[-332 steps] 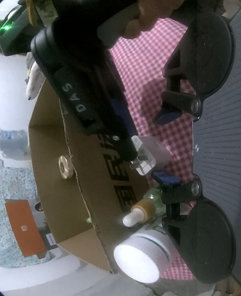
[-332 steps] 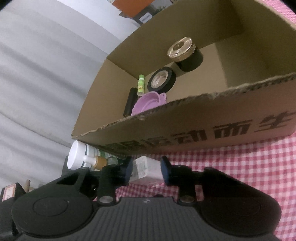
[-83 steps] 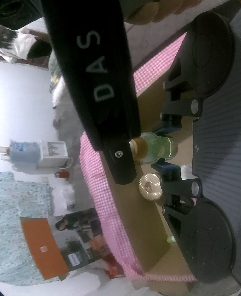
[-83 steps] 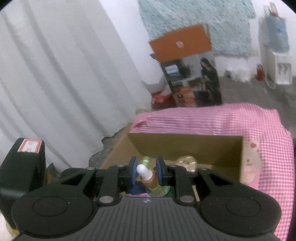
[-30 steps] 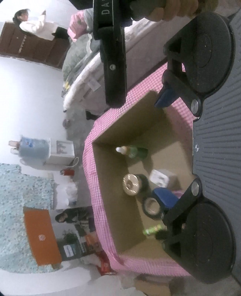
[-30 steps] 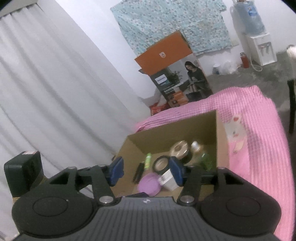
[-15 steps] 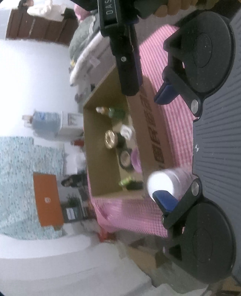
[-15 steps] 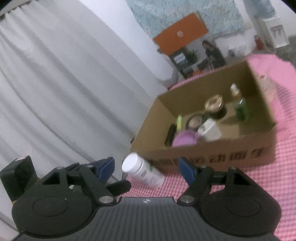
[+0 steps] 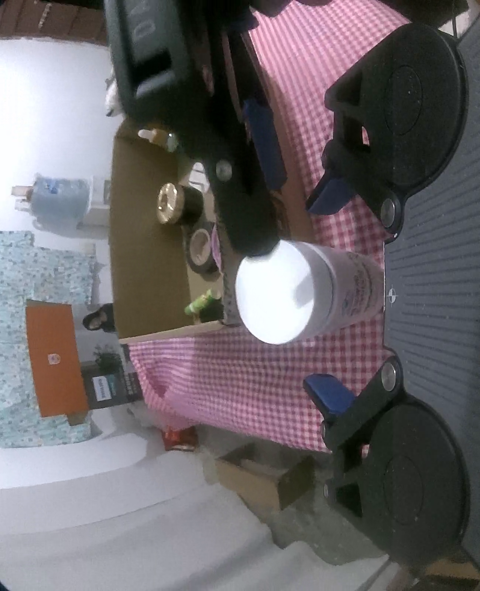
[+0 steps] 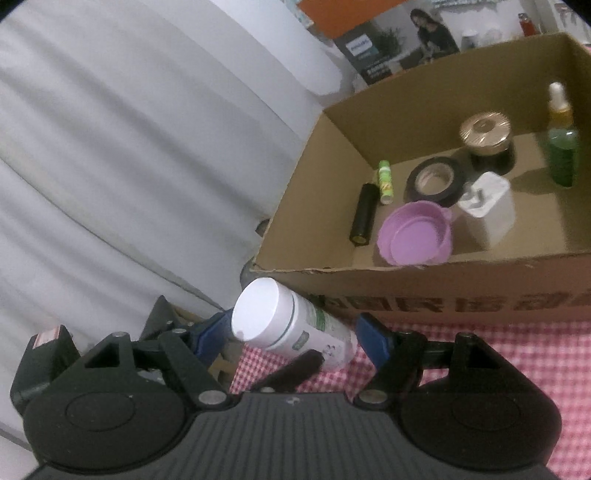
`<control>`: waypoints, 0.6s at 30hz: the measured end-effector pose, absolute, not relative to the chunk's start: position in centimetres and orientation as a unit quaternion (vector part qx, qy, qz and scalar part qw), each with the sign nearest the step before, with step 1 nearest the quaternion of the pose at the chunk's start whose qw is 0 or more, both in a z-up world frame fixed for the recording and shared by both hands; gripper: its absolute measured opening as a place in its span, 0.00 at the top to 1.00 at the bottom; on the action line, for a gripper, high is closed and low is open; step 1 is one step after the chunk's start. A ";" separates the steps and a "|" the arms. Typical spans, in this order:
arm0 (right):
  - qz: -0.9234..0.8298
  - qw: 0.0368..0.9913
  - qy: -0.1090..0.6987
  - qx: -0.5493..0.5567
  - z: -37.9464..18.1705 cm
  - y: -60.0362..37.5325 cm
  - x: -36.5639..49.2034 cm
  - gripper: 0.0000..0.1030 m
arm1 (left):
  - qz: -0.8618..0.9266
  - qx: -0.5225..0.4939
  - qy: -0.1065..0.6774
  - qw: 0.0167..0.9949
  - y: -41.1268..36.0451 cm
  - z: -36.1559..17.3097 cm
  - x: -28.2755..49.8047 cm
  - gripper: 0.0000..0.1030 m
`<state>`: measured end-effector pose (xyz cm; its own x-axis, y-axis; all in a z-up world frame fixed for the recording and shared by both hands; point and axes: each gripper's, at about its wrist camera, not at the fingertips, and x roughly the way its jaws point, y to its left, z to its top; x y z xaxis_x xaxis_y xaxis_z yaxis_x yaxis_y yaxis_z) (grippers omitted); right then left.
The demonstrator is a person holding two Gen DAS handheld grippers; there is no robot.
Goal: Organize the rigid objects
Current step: 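Move the right gripper to the large white jar and grasp it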
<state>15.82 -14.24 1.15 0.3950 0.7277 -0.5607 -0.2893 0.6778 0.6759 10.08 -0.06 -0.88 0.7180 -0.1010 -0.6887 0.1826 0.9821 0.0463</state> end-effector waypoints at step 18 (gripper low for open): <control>0.322 0.789 0.452 0.262 0.1 -12.6 17.0 0.45 | -0.081 0.069 0.378 0.920 -1.3 -1.8 10.3 0.48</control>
